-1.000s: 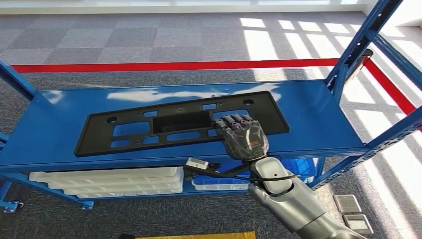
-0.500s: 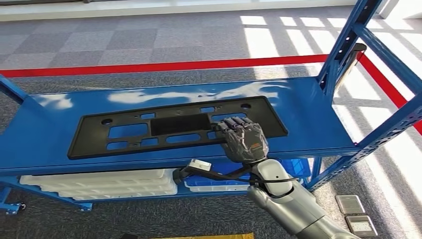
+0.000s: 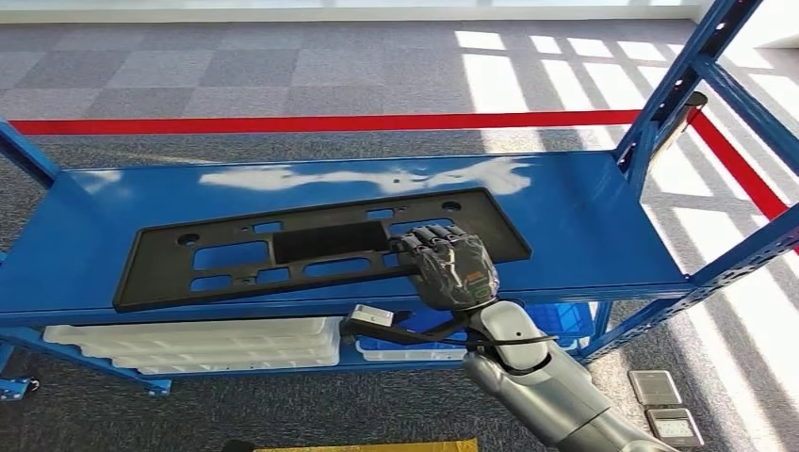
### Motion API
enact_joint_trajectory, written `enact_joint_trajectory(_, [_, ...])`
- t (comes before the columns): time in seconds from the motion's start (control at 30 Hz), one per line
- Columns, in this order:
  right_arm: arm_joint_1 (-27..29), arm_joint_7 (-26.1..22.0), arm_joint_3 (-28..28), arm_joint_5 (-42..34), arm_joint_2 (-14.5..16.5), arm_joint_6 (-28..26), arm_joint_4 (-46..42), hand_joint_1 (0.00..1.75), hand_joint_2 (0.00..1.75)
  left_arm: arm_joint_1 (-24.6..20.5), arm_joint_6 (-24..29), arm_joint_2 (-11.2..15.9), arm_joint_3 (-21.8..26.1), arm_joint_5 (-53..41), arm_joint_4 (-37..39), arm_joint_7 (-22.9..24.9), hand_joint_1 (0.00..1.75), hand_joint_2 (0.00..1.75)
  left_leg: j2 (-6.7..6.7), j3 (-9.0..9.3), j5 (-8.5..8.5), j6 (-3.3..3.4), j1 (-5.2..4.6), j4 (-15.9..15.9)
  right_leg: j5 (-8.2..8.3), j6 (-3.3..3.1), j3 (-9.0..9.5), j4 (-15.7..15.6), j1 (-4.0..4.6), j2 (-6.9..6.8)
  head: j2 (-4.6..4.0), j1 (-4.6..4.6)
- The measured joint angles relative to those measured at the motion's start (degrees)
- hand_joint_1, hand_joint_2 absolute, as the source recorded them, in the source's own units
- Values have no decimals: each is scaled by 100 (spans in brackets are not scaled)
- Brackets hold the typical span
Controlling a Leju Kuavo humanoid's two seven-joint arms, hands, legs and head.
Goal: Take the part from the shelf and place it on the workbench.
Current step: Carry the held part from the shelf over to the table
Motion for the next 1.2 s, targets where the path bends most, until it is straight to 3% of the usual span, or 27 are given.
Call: enact_joint_trajectory(1.2, [-16, -18, 16, 36, 11, 0, 3, 175, 175, 29, 0, 3, 13, 26, 0, 2, 0, 175, -113, -22, 18, -36, -1, 0, 15, -36, 12, -17, -17, -113, 0, 2])
